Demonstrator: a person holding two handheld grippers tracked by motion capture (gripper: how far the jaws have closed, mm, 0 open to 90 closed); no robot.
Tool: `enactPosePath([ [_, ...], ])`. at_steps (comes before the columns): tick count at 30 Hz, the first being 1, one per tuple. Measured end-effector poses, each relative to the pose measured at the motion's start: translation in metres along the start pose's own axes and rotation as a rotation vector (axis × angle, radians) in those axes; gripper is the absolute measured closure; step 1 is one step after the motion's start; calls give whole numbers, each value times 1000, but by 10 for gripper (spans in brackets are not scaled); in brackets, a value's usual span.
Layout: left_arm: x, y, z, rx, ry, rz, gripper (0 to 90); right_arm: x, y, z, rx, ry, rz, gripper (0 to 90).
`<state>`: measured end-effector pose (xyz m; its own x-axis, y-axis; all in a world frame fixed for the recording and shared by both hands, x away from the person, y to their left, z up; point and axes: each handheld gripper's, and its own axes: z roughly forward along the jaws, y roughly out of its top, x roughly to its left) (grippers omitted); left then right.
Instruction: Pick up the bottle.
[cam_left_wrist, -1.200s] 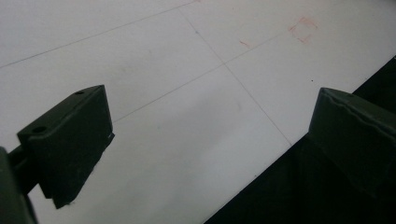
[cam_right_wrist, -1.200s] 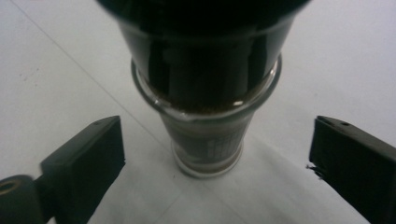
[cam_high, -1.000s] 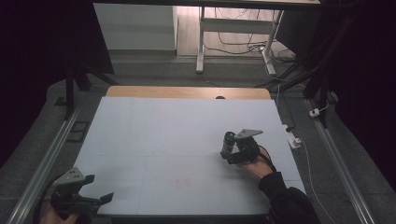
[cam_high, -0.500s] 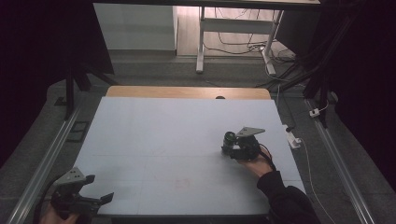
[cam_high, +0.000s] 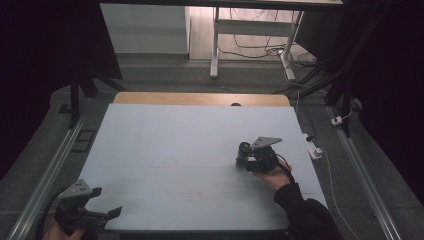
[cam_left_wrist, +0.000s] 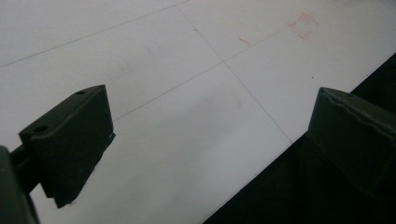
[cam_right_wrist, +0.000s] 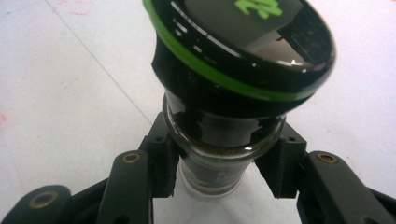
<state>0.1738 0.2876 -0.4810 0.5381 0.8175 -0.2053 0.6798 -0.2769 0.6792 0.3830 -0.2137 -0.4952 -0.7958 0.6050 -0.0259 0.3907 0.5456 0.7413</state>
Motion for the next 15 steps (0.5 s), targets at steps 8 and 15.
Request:
enactPosePath([
  [8,0,0,0,0,-1,-2,11,4,8,-6,-9,21,6,528],
  [15,0,0,0,2,-2,-3,12,11,17,-11,-14,40,10,528],
])
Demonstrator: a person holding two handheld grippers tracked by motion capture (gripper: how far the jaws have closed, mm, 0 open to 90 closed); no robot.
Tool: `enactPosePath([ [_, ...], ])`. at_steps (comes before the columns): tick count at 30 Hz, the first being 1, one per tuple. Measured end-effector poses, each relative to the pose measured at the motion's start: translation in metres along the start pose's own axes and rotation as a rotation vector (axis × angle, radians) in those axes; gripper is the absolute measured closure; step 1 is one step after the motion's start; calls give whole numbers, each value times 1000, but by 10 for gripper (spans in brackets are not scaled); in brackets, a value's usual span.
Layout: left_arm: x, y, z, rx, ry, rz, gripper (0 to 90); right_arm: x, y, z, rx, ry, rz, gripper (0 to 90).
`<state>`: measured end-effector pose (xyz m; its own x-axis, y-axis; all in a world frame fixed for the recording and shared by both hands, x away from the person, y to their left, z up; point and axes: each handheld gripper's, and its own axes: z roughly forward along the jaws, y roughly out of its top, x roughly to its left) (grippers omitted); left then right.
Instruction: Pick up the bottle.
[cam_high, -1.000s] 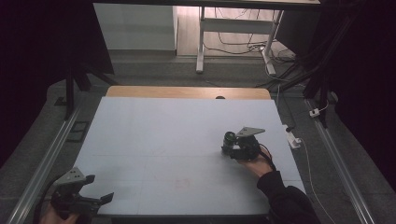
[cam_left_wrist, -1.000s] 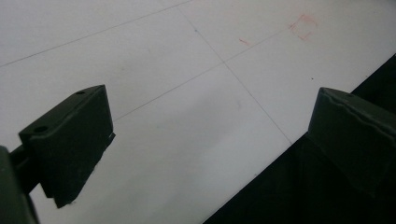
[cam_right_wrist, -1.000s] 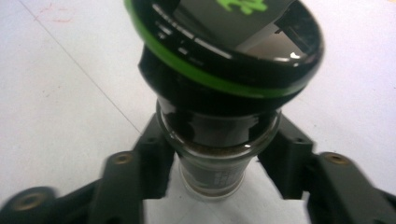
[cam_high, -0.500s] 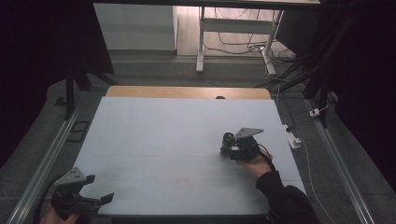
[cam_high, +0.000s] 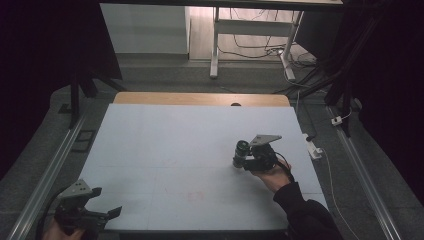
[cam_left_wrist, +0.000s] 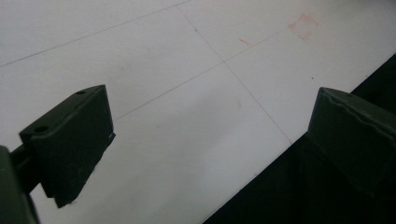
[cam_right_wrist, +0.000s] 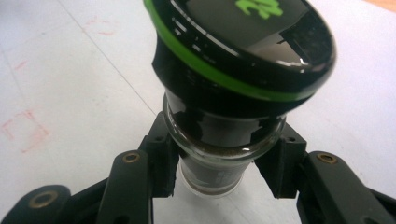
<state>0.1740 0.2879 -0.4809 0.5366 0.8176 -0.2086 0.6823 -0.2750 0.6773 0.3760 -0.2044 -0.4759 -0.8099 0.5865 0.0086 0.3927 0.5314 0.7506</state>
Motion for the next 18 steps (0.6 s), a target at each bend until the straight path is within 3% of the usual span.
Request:
enactPosePath([
  [7,0,0,0,-1,-3,-5,12,11,13,-7,-18,29,-34,527],
  [18,1,0,0,-2,-5,-8,12,26,31,-4,-12,100,-32,527],
])
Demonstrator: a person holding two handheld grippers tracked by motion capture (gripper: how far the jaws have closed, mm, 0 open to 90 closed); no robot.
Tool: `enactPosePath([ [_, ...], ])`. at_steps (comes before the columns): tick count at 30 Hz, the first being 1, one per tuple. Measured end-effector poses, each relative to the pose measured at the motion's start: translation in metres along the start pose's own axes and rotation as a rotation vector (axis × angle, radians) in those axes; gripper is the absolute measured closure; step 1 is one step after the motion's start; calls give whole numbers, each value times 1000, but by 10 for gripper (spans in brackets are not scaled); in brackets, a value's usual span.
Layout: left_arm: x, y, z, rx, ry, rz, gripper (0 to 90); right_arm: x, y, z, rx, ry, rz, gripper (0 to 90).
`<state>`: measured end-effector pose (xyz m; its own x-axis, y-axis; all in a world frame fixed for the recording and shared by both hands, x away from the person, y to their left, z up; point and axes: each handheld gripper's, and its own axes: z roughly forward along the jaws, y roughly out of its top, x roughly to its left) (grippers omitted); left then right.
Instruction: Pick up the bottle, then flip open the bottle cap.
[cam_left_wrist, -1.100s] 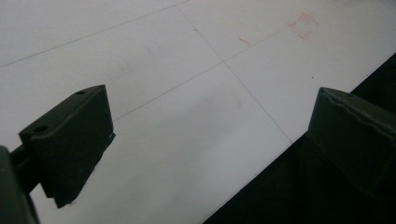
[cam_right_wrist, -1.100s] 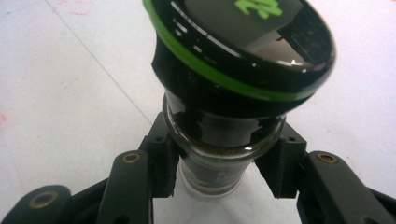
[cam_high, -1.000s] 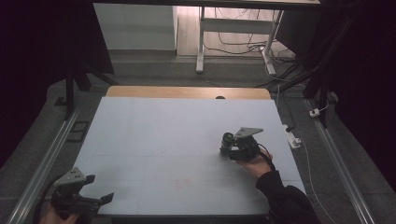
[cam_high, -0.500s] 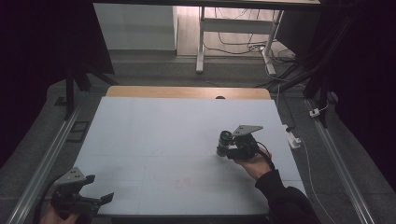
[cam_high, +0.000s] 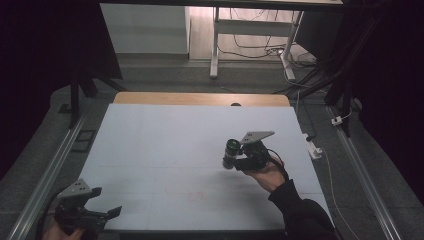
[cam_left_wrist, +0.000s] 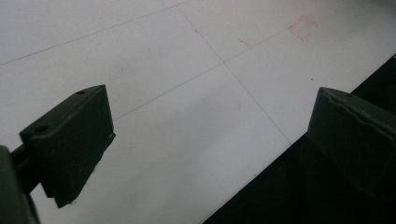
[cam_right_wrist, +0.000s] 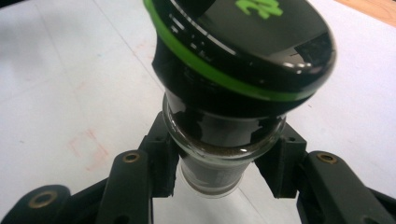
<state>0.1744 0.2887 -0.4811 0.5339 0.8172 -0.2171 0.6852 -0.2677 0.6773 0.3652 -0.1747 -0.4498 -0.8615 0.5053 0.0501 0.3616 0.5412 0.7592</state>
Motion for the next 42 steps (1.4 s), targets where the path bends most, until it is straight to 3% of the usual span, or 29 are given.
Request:
enactPosePath([
  [3,0,0,0,0,0,0,13,5,6,1,-6,9,-3,527],
  [12,0,0,0,1,-1,0,13,21,20,10,2,44,-82,527],
  [21,0,0,0,2,0,2,15,36,37,19,-2,87,-100,527],
  [33,0,0,1,8,-1,8,19,57,45,26,28,126,-148,527],
  [42,0,0,0,-3,-2,2,14,62,45,27,39,132,-150,527],
])
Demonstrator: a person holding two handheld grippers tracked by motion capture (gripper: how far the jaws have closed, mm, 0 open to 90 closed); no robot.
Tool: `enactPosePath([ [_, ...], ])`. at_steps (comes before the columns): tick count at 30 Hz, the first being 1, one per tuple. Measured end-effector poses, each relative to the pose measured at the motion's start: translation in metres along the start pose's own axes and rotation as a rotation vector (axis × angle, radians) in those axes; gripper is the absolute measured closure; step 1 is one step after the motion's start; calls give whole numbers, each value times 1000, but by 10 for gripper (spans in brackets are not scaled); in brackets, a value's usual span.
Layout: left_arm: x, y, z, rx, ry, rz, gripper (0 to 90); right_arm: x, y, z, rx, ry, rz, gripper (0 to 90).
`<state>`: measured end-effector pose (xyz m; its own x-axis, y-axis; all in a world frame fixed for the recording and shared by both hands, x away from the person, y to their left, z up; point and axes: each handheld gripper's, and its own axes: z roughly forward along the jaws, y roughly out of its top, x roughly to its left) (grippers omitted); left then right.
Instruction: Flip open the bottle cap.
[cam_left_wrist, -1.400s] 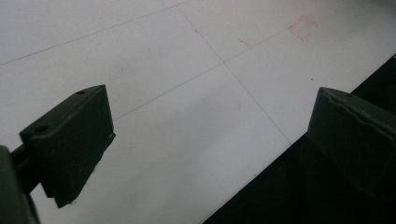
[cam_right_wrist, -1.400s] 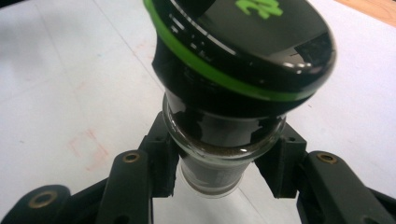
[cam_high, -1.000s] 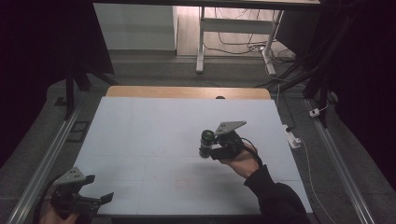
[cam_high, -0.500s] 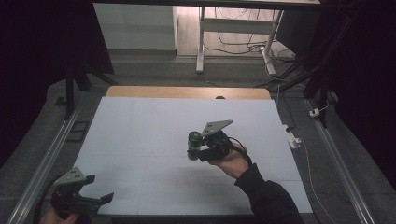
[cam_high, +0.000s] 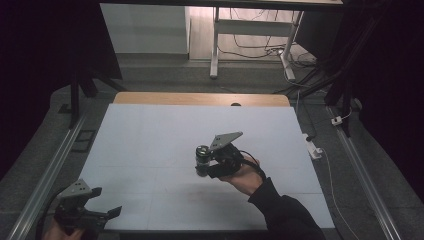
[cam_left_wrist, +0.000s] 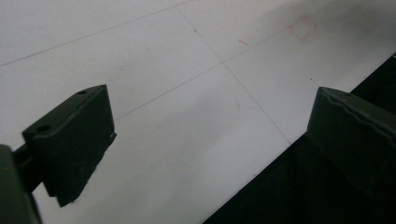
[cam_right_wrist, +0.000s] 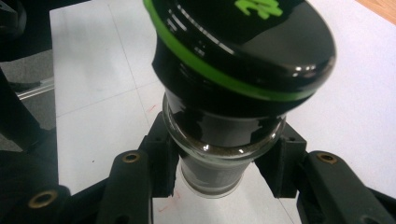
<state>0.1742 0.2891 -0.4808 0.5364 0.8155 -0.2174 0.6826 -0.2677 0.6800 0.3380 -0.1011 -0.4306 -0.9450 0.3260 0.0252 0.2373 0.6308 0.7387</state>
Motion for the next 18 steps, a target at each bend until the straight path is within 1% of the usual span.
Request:
enactPosePath([
  [2,0,0,0,0,-5,3,14,0,0,-1,-2,-2,0,527],
  [5,-2,1,1,13,-3,27,5,-1,1,-2,-8,-3,3,527],
  [7,-4,2,2,17,-12,45,0,-1,1,-3,-9,-6,0,527],
  [9,-4,2,2,16,-27,47,0,0,1,-3,-9,-6,0,527],
  [10,-3,2,1,7,-37,42,0,0,1,-4,-9,-5,0,527],
  [12,-2,2,0,-27,-52,36,0,1,2,-4,-9,-5,-1,527],
  [14,-3,4,-1,-35,-50,39,0,1,2,-5,-9,-4,3,527],
  [18,-6,7,-1,-52,-66,48,0,1,2,-5,-5,-9,5,527],
])
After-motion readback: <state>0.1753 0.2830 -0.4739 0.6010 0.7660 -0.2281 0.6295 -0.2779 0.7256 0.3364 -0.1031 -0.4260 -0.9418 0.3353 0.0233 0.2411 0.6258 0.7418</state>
